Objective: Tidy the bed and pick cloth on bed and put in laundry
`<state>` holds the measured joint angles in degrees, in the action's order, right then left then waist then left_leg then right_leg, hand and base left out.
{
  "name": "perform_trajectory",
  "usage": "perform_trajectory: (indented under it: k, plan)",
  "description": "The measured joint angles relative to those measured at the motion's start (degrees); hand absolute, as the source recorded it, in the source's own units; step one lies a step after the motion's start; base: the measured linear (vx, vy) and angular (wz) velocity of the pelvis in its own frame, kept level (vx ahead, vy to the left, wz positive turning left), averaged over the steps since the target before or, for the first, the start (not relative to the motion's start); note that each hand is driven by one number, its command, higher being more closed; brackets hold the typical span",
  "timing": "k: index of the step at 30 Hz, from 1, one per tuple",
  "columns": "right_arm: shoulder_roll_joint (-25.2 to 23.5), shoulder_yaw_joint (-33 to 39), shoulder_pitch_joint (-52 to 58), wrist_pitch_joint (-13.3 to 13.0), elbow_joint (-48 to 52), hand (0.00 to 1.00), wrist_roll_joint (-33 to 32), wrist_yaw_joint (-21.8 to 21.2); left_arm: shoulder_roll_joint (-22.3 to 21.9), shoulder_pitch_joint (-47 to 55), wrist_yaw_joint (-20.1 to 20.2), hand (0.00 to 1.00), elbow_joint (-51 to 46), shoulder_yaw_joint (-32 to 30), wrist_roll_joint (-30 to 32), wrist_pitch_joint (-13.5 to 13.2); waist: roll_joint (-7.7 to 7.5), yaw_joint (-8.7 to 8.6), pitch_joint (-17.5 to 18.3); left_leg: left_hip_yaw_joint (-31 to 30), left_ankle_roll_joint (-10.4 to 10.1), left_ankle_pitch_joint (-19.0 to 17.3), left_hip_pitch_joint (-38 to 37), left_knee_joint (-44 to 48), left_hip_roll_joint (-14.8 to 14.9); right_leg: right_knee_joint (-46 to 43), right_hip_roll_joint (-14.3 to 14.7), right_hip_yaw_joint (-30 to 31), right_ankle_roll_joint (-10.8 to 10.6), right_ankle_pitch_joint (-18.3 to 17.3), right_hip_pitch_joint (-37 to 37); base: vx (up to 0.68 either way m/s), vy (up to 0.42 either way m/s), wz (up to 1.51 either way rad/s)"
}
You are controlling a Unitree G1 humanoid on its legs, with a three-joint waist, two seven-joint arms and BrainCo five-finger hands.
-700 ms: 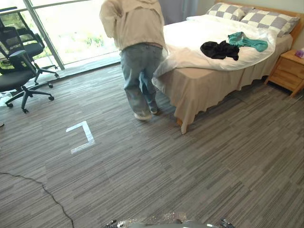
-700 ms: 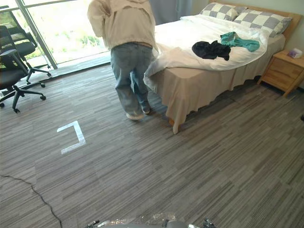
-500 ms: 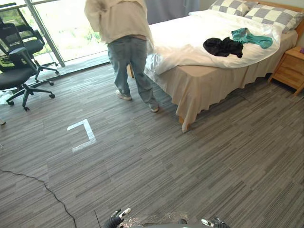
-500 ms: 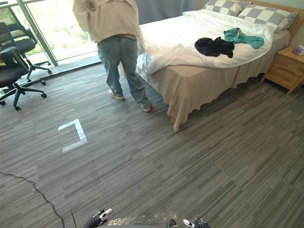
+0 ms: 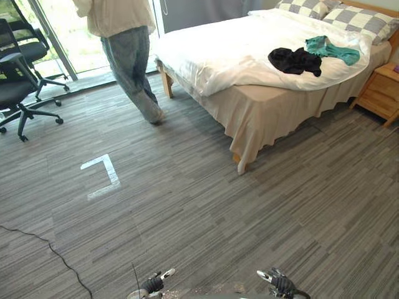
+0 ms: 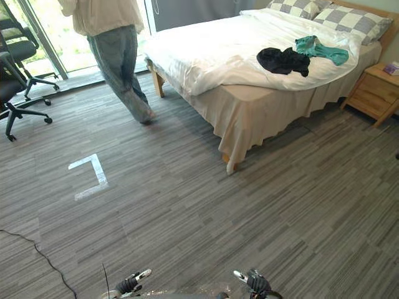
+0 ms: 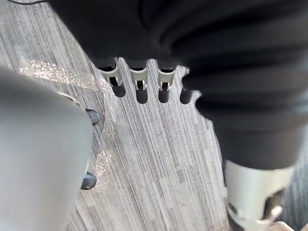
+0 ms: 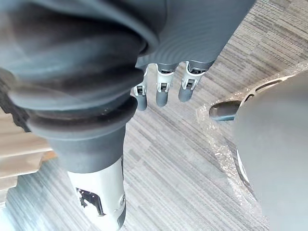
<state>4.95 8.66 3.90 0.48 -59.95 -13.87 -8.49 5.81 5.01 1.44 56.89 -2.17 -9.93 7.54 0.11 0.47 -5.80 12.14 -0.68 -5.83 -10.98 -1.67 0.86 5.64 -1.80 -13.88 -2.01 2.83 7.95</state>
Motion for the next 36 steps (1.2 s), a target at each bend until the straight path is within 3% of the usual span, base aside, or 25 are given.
perform_trajectory:
  k: [3, 7, 10, 11, 12, 14, 15, 16, 17, 18, 19, 21, 23, 24, 25, 26, 27, 28, 29, 30, 31, 32, 33, 34, 36]
  plan:
    - [0.0, 0.1, -0.1, 0.0, 0.0, 0.00, 0.0, 0.6, 0.0, -0.3, -0.4, 0.00, 0.0, 0.1, 2.5, 0.1, 0.01, -0.67, 0.0, 0.2, 0.0, 0.0, 0.0, 0.1, 0.0, -0.1, 0.0, 0.2, 0.0, 0.0, -0.1, -0.05, -0.019, -0.05]
    - [0.3, 1.7, -2.0, 0.1, 1.1, 0.00, -0.6, 1.1, 0.2, -1.6, -0.1, 0.00, 0.2, 2.4, 4.4, -1.9, 0.83, -1.23, -3.0, 4.1, -1.0, -0.8, -0.1, 1.9, 0.8, -15.5, -1.1, 2.5, -0.9, -5.3, -8.2, -0.09, 0.006, -0.40]
    - [-0.2, 1.7, -2.2, 1.2, 1.0, 0.00, -2.4, 1.4, 1.8, -2.3, 2.0, 0.00, -0.2, 3.9, 4.0, -3.4, -0.59, -1.17, -5.1, 8.7, 0.4, -2.0, 0.0, 3.9, 0.7, -21.7, -3.4, -2.4, 0.4, -9.6, -11.8, -0.16, -0.024, -0.59]
    - [-0.1, 1.7, -1.9, 1.8, 0.9, 0.00, -3.7, 2.1, 2.5, -2.7, 2.6, 0.00, -0.1, 4.7, 4.1, -3.6, -1.55, -1.62, -5.4, 9.5, -0.3, -3.1, -0.3, 5.7, 1.2, -21.1, -3.1, -2.9, 1.6, -9.8, -11.0, -0.03, -0.101, -0.39]
    - [0.3, 2.2, -1.3, 2.4, 0.9, 0.00, -4.9, 2.5, 2.4, -2.2, 3.4, 0.00, -0.1, 5.6, 4.3, -3.7, -0.60, -2.92, -5.6, 9.9, -0.9, -3.5, -0.7, 5.9, 2.0, -18.8, -2.0, -2.8, 2.1, -9.0, -9.6, -0.02, -0.115, -0.32]
    - [0.9, 2.5, -0.1, 2.7, 1.2, 0.00, -6.0, 2.6, 2.2, -2.5, 4.0, 0.00, -0.1, 6.9, 4.7, -4.2, -0.18, -3.21, -5.4, 11.4, -0.9, -3.5, -0.8, 5.7, 3.2, -14.3, 0.0, -1.8, 2.2, -6.6, -8.3, 0.01, -0.079, -0.43]
    - [1.6, 2.6, -0.1, 3.7, 1.2, 0.00, -6.6, 2.7, 2.0, -3.0, 4.8, 0.00, -0.1, 7.5, 5.5, -4.3, 0.87, -3.32, -5.9, 12.7, -1.0, -3.4, -0.5, 5.5, 4.0, -11.8, 1.3, -1.1, 2.2, -4.7, -8.3, 0.00, -0.089, -0.69]
    - [2.0, 3.0, -0.2, 4.5, 1.1, 0.00, -7.1, 2.6, 1.7, -3.7, 4.8, 0.00, 0.0, 8.3, 5.8, -4.4, 1.73, -3.52, -6.7, 13.7, -1.0, -3.4, -0.5, 5.0, 4.9, -13.7, 1.8, -0.8, 0.3, -4.2, -9.5, -0.01, -0.080, -0.71]
    - [2.6, 4.1, -0.9, 4.8, 1.1, 0.00, -7.5, 2.5, 1.3, -4.1, 4.8, 0.00, 0.0, 8.6, 6.1, -4.4, 2.68, -3.48, -7.5, 14.5, -1.0, -3.6, -0.7, 4.5, 5.5, -17.9, 1.8, -1.0, -1.5, -5.7, -12.5, -0.05, -0.061, -0.72]
    - [3.1, 5.9, -1.9, 5.7, 0.9, 0.00, -8.0, 2.7, 0.9, -5.0, 4.8, 0.00, 0.3, 9.1, 6.1, -4.6, 3.95, -4.61, -8.8, 15.6, -1.3, -4.1, -0.9, 4.1, 6.9, -24.0, 0.6, -1.8, -1.6, -9.6, -18.6, -0.05, -0.045, -0.58]
    - [2.9, 6.4, -2.0, 6.2, 0.7, 0.00, -8.1, 2.8, 1.1, -5.3, 4.8, 0.00, 0.9, 9.3, 6.1, -4.8, 4.04, -4.70, -9.1, 16.1, -2.1, -4.5, -1.1, 4.2, 7.3, -25.6, -0.5, -1.8, -1.8, -10.0, -21.1, 0.01, -0.047, -0.54]
    - [1.8, 8.7, -0.8, 7.0, 0.7, 0.00, -8.2, 2.7, 1.7, -4.9, 4.7, 0.00, 2.0, 8.9, 6.2, -5.7, 2.85, -5.08, -9.7, 18.4, -4.8, -5.4, -4.1, 4.2, 8.2, -25.8, -4.2, -1.9, -2.1, -8.9, -25.1, 0.16, -0.089, -0.38]
    - [-0.6, 9.7, 2.6, 7.4, 0.5, 0.00, -7.2, 2.0, 2.7, -3.4, 4.5, 0.00, 2.0, 6.5, 6.0, -6.1, 0.19, -5.38, -8.8, 20.0, -9.5, -8.3, -8.7, 6.7, 10.3, -23.5, -8.0, -3.3, -0.5, -5.4, -24.8, 0.33, -0.234, -0.23]
    - [-0.9, 9.9, 3.5, 7.6, 0.5, 0.00, -6.7, 1.8, 3.1, -3.2, 4.4, 0.00, 2.0, 6.3, 6.0, -6.2, -0.38, -5.54, -8.4, 20.2, -10.0, -9.1, -9.8, 7.3, 11.2, -23.8, -8.4, -3.3, -0.4, -5.4, -24.6, 0.47, -0.329, -0.09]
    - [-1.0, 10.7, 4.4, 7.5, 0.5, 0.00, -5.5, 0.9, 3.5, -3.0, 3.7, 0.00, 2.1, 6.0, 5.8, -6.2, 0.22, -5.89, -7.8, 20.5, -11.0, -10.2, -10.9, 8.4, 13.8, -27.7, -7.7, -4.6, 0.7, -3.1, -25.4, 0.54, -0.344, -0.02]
    - [-0.9, 11.2, 5.0, 7.2, 0.4, 0.00, -4.1, -0.1, 3.5, -2.8, 3.0, 0.00, 2.0, 5.9, 5.3, -6.3, 1.15, -6.36, -6.3, 20.0, -9.3, -9.2, -10.3, 11.5, 17.1, -31.2, -5.3, -6.1, 3.6, -5.5, -26.6, 0.56, -0.345, -0.13]
    - [-0.9, 11.3, 4.6, 7.0, 0.0, 0.00, -2.9, -0.4, 3.4, -3.1, 2.5, 0.00, 1.8, 5.9, 4.7, -6.4, 1.24, -6.13, -6.3, 19.2, -8.3, -7.8, -9.2, 14.7, 18.4, -32.0, -4.7, -6.0, 4.4, -6.8, -27.0, 0.67, -0.459, -0.28]
    - [0.1, 11.3, 4.0, 6.4, -0.4, 0.00, -1.5, -0.5, 2.6, -3.5, 1.7, 0.00, 1.6, 5.5, 3.5, -6.5, 1.33, -6.01, -6.0, 16.7, -5.5, -4.0, -5.4, 22.1, 20.8, -32.2, -3.4, -5.9, 6.0, -8.1, -26.7, 0.55, -0.409, -0.38]
    - [0.4, 11.0, 3.4, 5.6, -0.8, 0.00, -0.8, -0.7, 1.6, -4.0, 0.5, 0.00, 1.5, 4.1, 2.4, -6.7, 2.55, -6.21, -6.2, 13.3, -2.2, -1.0, -1.0, 31.9, 23.1, -30.8, -1.7, -5.7, 7.1, -10.0, -24.7, 0.66, -0.463, -0.34]
    - [1.0, 10.9, 2.7, 5.0, -1.6, 0.00, -0.8, -0.7, 1.1, -4.0, 0.0, 0.00, 1.3, 3.6, 1.7, -7.0, 3.28, -6.06, -6.5, 10.6, -2.7, -1.3, 1.2, 37.5, 23.4, -29.4, -0.5, -5.3, 7.6, -10.5, -22.9, 0.55, -0.292, -0.32]
    - [2.3, 10.4, 1.1, 4.0, -2.8, 0.00, -0.8, -0.8, 0.8, -3.6, -0.7, 0.00, 1.1, 2.8, 1.5, -7.5, 4.25, -5.83, -7.1, 5.2, -4.8, -3.1, 5.0, 47.1, 22.3, -25.5, 1.9, -4.5, 8.4, -11.1, -17.9, 0.53, -0.251, -0.37]
    - [2.7, 10.2, 0.1, 3.2, -3.7, 0.00, -0.7, -1.0, 0.8, -3.0, -1.0, 0.00, 0.8, 1.4, 1.5, -8.0, 4.41, -5.60, -7.2, 2.9, -5.5, -4.8, 7.5, 52.2, 20.7, -22.2, 3.4, -3.6, 8.5, -11.1, -13.9, 0.63, -0.225, -0.69]
    - [3.7, 8.8, -1.6, 2.0, -4.5, 0.00, -0.8, -1.6, 0.9, -1.6, -1.4, 0.00, -1.0, -0.1, 1.5, -8.3, 3.95, -3.91, -7.6, 2.1, -3.6, -7.3, 11.4, 55.8, 17.2, -17.8, 4.8, -1.4, 8.4, -11.0, -8.0, 0.52, -0.159, -0.68]
    - [4.1, 8.5, -2.4, 1.7, -4.4, 0.00, -0.8, -1.8, 0.9, -1.5, -1.4, 0.00, -1.8, -0.2, 1.5, -8.5, 4.14, -3.14, -7.6, 2.3, -2.8, -7.8, 13.4, 55.6, 15.8, -16.3, 5.0, -0.7, 8.3, -11.0, -6.1, 0.62, -0.158, -0.77]
    - [5.2, 8.5, -5.4, 0.8, -3.8, 0.00, -1.3, -1.7, 0.5, -1.1, -0.4, 0.00, -3.0, -0.5, 1.5, -9.2, 4.60, -1.65, -7.6, 3.4, -1.0, -8.9, 21.4, 49.4, 10.7, -12.6, 5.2, 1.3, 7.7, -11.4, -1.0, 0.46, -0.063, -0.45]
